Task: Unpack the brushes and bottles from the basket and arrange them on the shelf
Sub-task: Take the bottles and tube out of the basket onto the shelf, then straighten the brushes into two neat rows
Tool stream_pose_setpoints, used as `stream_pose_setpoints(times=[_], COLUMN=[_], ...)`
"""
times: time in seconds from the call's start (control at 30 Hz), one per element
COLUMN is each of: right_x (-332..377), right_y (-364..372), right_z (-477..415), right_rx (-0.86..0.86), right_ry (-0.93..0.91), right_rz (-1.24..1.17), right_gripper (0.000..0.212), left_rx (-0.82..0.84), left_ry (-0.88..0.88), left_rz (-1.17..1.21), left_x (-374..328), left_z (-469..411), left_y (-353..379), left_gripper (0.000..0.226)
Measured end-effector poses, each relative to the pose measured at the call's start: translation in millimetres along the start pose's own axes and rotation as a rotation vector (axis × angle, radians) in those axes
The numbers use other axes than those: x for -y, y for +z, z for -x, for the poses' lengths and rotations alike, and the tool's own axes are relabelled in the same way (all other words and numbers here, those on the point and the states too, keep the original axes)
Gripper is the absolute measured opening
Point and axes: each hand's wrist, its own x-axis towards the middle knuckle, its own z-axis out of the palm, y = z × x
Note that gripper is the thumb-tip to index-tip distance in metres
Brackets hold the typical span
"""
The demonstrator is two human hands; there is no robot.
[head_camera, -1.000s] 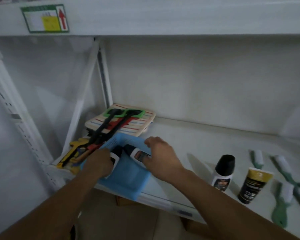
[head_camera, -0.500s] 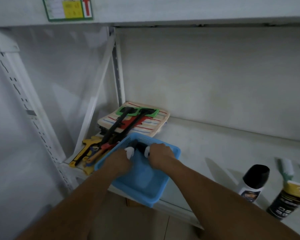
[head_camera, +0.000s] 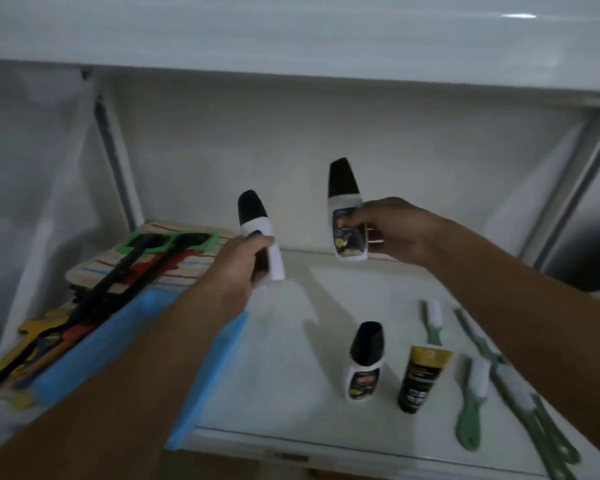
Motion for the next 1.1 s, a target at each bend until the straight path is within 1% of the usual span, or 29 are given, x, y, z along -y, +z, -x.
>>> stream_pose_setpoints(times=[0.07, 0.1, 0.2, 0.27, 0.33, 0.47, 0.6, 0.7, 0.77, 0.8, 0.87, 0.93, 0.97, 1.0, 1.03, 1.07, 1.1], right_x=[-17, -31, -83, -115, -140, -172, -188, -188, -183, -179, -171, -166, -165, -166, -169, -172, -175], right_y=[-43, -60, -91, -98, -98, -88, -86, -89, -98, -106, -129, -158, -173, -187, -201, -213, -224], right_z=[-2, -2, -5, -8, -14, -23, -29, -25, -15, -7, 15, 44, 59, 74, 89, 103, 116], right_rx=[-0.110, -0.141, -0.168, -0.197, -0.224, -0.236, -0.203, -0.172, -0.214, -0.263, -0.369, -0.472, -0.519, -0.564, -0.603, -0.632, -0.644], right_ry=[-0.024, -0.017, 0.018, 0.015, -0.008, -0.027, -0.018, -0.005, -0.030, -0.048, -0.095, -0.139, -0.149, -0.149, -0.137, -0.118, -0.096], right_rz=[0.166, 0.206, 0.178, 0.216, 0.246, 0.330, 0.384, 0.439, 0.377, 0.319, 0.204, 0.189, 0.214, 0.239, 0.272, 0.317, 0.372], right_gripper=[0.034, 0.037, 0.042, 0.041, 0.038, 0.036, 0.034, 0.040, 0.048, 0.050, 0.044, 0.035, 0.031, 0.029, 0.028, 0.026, 0.024], left_rx=[0.033, 0.056, 0.125, 0.162, 0.161, 0.170, 0.172, 0.207, 0.173, 0.107, -0.111, -0.298, -0.346, -0.355, -0.316, -0.239, -0.127], left_ry=[0.071, 0.111, 0.174, 0.181, 0.183, 0.170, 0.135, 0.095, 0.066, 0.069, 0.155, 0.376, 0.522, 0.660, 0.770, 0.849, 0.894], left_rz=[-0.143, -0.213, -0.416, -0.477, -0.526, -0.571, -0.548, -0.600, -0.569, -0.539, -0.567, -0.629, -0.623, -0.592, -0.550, -0.511, -0.481], left_x=[22, 35, 76, 98, 114, 138, 147, 144, 139, 133, 119, 103, 95, 86, 80, 77, 79], left_z=[-6, -7, -14, -22, -29, -35, -38, -38, -35, -30, -14, 12, 31, 53, 79, 106, 131], left_y=[24, 34, 52, 60, 65, 64, 57, 55, 54, 53, 48, 43, 42, 43, 49, 58, 73], left_gripper=[0.010, 0.013, 0.018, 0.017, 0.018, 0.026, 0.031, 0.041, 0.054, 0.058, 0.052, 0.041, 0.035, 0.029, 0.022, 0.016, 0.011])
